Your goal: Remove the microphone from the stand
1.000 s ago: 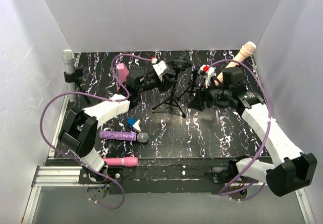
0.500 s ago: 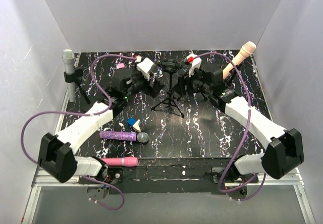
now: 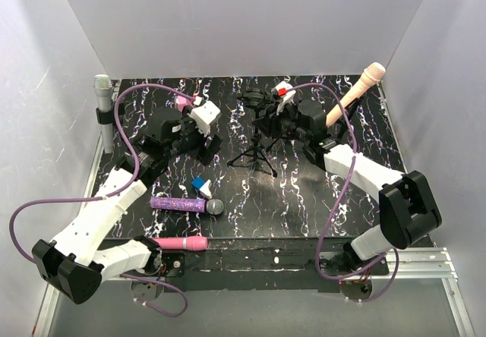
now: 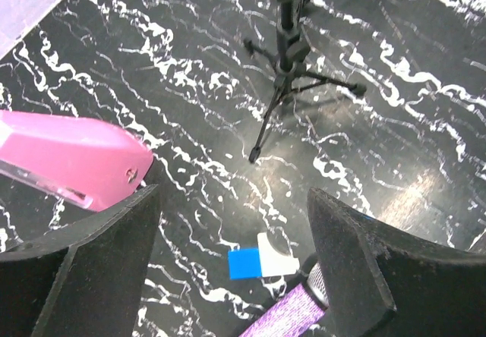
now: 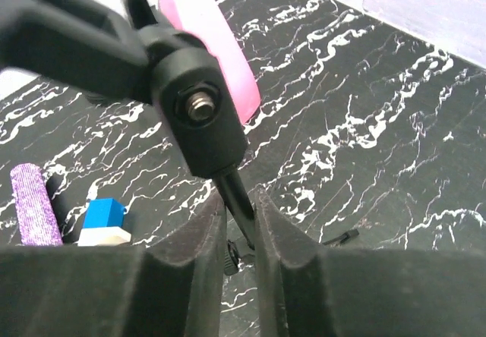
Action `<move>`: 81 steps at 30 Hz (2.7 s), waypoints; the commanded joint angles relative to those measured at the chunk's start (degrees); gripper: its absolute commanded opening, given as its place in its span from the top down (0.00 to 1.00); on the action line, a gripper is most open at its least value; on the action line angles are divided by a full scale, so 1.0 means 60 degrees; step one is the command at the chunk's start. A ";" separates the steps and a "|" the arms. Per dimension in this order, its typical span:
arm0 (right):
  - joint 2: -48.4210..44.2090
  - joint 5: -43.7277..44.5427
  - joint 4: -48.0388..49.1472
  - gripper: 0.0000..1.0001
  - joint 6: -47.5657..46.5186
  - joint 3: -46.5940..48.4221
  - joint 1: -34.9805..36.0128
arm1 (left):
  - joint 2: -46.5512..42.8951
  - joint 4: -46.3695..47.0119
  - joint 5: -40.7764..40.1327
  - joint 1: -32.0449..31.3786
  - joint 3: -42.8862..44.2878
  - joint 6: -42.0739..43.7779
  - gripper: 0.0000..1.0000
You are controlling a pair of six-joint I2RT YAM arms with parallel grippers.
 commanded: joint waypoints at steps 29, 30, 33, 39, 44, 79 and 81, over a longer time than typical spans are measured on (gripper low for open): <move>0.2472 -1.0293 0.4139 0.87 0.1736 0.2037 0.0037 | 0.0111 -0.1000 0.4262 0.0297 0.2822 0.3821 0.24; 0.2472 -1.0249 0.3949 0.90 0.1664 0.2066 0.0023 | 0.0243 -0.0752 0.4512 0.0268 0.2924 0.3645 0.26; 0.2413 -1.0074 0.3262 0.91 0.1313 0.2110 0.0022 | 0.0697 -0.0062 0.5026 0.0020 0.3290 0.3102 0.32; 0.2282 -0.9722 0.0948 0.92 -0.0502 0.2373 0.0022 | 0.1108 0.0159 0.5744 -0.0713 0.3599 0.3218 0.43; 0.2120 -0.9167 -0.0533 0.91 -0.1574 0.2579 0.0022 | 0.1181 0.0174 0.5673 -0.0772 0.3467 0.3278 0.63; 0.0230 -0.2735 -0.5911 0.14 0.3918 0.2726 -0.0608 | 0.1416 0.4246 -0.2692 -0.1139 0.1651 0.0275 1.00; 0.0391 -0.2967 -0.5882 0.13 0.3948 0.2755 -0.0447 | 0.1416 0.4173 -0.2721 -0.1139 0.1680 0.0260 1.00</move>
